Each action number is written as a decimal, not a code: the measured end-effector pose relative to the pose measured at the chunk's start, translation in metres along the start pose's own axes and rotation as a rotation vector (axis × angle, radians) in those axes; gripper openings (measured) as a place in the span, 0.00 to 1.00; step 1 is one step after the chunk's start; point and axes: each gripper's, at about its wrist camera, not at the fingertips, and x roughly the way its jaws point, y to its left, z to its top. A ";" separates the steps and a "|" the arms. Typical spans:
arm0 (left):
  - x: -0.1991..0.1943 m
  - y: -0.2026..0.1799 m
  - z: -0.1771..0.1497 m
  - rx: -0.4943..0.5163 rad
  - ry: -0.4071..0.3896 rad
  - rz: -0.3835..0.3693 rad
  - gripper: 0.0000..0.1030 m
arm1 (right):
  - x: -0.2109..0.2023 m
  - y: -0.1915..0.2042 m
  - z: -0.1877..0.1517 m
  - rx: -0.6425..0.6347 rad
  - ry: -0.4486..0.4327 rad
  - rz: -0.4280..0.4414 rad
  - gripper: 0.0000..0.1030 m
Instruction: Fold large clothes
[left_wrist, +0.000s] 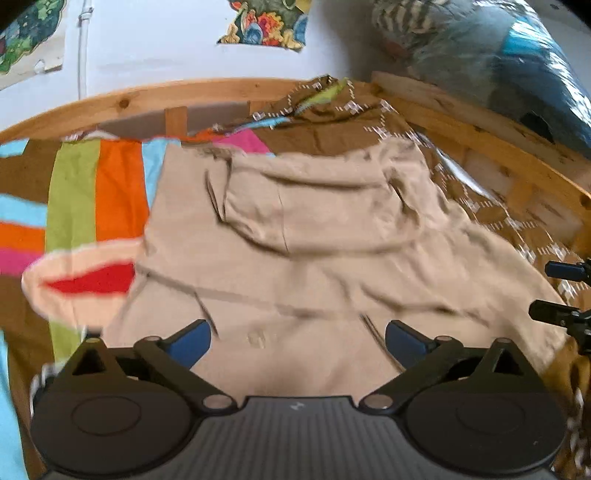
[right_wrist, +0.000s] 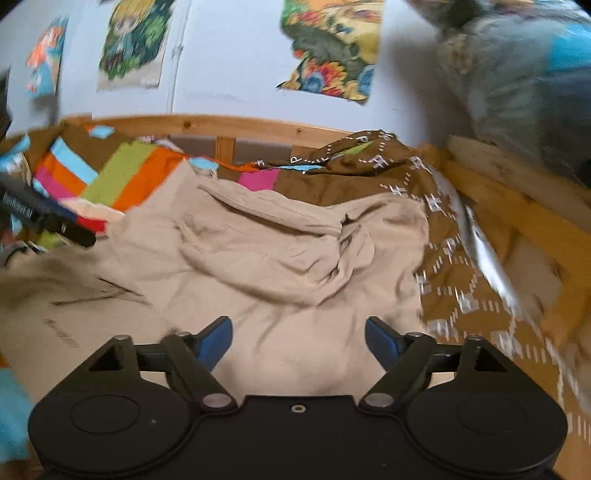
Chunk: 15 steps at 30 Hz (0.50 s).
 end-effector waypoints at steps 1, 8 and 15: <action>-0.005 -0.004 -0.009 0.000 0.001 -0.005 0.99 | -0.013 0.002 -0.007 0.035 0.004 0.005 0.91; -0.010 -0.037 -0.061 0.085 0.063 -0.045 0.99 | -0.061 0.039 -0.046 -0.078 0.080 0.096 0.99; -0.005 -0.073 -0.083 0.301 0.097 -0.007 0.99 | -0.041 0.063 -0.072 -0.287 0.219 0.168 0.99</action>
